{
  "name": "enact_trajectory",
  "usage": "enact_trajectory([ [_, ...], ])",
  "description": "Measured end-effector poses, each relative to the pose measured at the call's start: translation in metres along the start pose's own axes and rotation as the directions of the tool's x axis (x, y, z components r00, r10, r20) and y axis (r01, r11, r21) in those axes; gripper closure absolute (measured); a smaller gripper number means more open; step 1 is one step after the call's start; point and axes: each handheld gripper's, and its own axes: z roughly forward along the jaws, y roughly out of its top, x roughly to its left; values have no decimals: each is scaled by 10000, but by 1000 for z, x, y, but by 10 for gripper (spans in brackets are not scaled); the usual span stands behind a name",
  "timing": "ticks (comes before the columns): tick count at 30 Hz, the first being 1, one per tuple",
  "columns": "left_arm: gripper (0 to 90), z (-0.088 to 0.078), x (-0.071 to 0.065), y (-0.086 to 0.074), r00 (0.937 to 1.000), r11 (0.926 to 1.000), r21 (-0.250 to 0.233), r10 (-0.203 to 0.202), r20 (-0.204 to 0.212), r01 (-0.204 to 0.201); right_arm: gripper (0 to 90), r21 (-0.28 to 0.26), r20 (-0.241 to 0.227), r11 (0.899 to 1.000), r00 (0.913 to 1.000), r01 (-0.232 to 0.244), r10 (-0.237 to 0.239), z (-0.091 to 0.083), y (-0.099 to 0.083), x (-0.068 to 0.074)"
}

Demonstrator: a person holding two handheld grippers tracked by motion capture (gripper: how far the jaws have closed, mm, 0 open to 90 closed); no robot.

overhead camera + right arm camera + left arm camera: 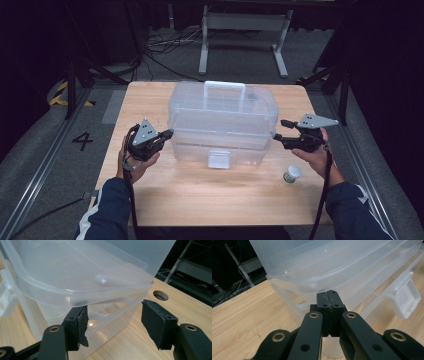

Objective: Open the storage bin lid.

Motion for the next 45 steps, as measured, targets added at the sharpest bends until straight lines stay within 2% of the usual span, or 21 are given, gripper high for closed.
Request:
enact_trajectory([
  [12,885,3,2,-2,9999,9998,159,-108,-37,108,405,-696,81,9973,9997,-237,243,-5,0,-2],
  [24,880,9,2,-9,10000,9986,521,-64,23,63,410,-864,197,9962,9998,-82,99,-4,6,3],
  [31,880,12,1,-13,9999,9976,690,-114,86,108,451,-1096,228,9937,9994,-216,242,-5,11,2],
  [33,880,13,1,-14,9995,9980,580,-255,190,243,455,-1226,329,9922,9991,-227,270,-5,14,3],
  [39,879,13,2,-15,9990,9982,510,-343,284,328,475,-1301,591,9915,9982,6,71,-1,20,6],
  [43,876,13,1,-15,9989,9983,485,-345,323,329,546,-1464,863,9892,9963,117,10,-1,24,7],
  [45,876,14,1,-15,9990,9984,484,-314,327,298,552,-1599,990,9871,9951,110,49,-1,26,7],
])
